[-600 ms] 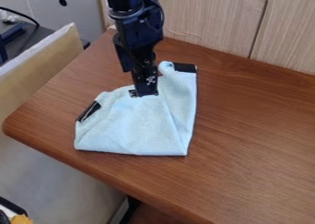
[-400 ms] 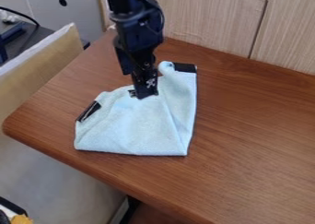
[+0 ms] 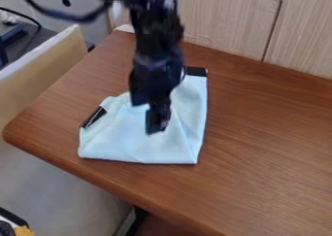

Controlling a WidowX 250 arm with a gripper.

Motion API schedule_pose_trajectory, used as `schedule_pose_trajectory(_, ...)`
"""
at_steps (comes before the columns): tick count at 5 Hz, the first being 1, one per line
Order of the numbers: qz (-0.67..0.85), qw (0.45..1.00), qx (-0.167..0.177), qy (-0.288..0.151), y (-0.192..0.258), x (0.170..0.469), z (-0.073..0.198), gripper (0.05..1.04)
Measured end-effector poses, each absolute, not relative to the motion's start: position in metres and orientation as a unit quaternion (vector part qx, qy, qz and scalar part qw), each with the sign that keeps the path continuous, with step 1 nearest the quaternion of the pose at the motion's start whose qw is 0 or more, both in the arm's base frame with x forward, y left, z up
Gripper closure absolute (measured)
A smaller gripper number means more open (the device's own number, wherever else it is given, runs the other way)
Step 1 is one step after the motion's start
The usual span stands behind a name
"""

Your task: Move the cloth to the top of the table

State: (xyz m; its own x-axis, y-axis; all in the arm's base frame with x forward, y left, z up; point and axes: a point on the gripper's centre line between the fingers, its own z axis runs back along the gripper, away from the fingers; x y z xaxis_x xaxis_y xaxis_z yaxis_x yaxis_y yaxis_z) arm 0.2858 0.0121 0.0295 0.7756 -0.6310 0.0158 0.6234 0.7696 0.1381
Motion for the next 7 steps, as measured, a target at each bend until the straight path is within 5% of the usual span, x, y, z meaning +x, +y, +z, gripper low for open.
schedule_pose_trajectory(1, -0.324, 0.943, 0.065, -0.022, 0.013, 0.285, 0.007, 0.084)
schedule_pose_trajectory(4, -0.328, 0.942, -0.013, -0.07, -0.002, 0.316, -0.004, 0.083)
schedule_pose_trajectory(7, -0.397, 0.915, 0.01, -0.076, -0.041, 0.376, -0.004, 0.083)
